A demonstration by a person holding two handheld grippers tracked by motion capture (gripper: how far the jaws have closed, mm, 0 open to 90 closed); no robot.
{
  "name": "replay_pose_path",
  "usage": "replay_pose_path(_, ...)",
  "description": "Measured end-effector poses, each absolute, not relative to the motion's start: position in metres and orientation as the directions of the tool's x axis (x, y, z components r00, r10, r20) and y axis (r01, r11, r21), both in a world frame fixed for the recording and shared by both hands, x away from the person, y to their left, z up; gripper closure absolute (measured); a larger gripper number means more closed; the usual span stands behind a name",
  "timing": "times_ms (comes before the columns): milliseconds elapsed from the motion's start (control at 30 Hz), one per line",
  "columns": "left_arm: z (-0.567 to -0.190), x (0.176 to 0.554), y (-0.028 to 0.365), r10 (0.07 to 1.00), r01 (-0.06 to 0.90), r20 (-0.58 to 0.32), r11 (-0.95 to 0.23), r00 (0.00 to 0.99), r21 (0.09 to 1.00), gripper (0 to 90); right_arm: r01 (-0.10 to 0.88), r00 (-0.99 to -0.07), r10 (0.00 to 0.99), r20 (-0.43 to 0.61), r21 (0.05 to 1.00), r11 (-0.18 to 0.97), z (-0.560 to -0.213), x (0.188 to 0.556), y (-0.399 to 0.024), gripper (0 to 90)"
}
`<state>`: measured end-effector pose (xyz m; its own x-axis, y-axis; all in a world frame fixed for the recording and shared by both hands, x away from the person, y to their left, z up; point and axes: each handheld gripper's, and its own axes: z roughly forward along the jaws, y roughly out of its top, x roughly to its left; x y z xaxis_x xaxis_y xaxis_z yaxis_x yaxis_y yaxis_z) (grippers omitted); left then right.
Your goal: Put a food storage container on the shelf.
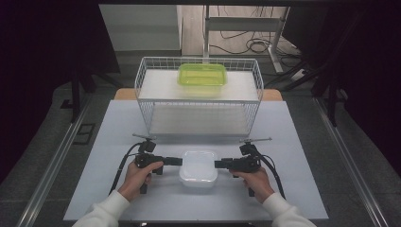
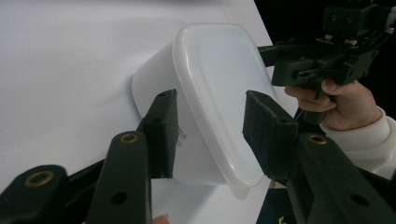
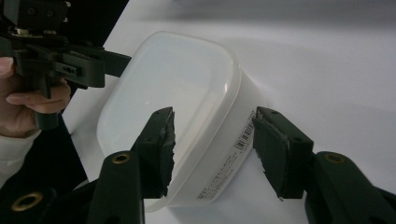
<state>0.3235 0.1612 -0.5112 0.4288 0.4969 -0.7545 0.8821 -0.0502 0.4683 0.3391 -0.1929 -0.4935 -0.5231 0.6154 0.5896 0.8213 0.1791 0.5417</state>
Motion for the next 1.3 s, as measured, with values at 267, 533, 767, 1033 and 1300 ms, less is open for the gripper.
replay_pose_path(267, -0.518, 0.322, 0.153, 0.49, 0.894, -0.766, -0.066, 0.417, 0.444, 64.5, 0.849, -0.499, 0.574, 0.649, 0.501, 0.171, -0.499, 0.34, -0.19, 58.0)
replay_pose_path(533, -0.517, 0.32, 0.154, 0.491, 0.904, -0.782, -0.03, 0.385, 0.426, 70.3, 0.899, -0.404, 0.541, 0.737, 0.431, 0.084, -0.502, 0.338, -0.198, 68.5)
replay_pose_path(767, -0.512, 0.317, 0.156, 0.484, 0.902, -0.787, -0.014, 0.384, 0.431, 74.2, 0.897, -0.4, 0.533, 0.745, 0.437, 0.063, -0.497, 0.334, -0.201, 73.1)
replay_pose_path(1033, -0.508, 0.315, 0.158, 0.476, 0.891, -0.78, -0.015, 0.406, 0.454, 78.9, 0.879, -0.436, 0.516, 0.738, 0.471, 0.07, -0.493, 0.332, -0.203, 78.0)
replay_pose_path(1300, -0.505, 0.313, 0.156, 0.491, 0.874, -0.755, -0.027, 0.435, 0.486, 80.0, 0.851, -0.482, 0.512, 0.711, 0.518, 0.082, -0.487, 0.33, -0.205, 80.2)
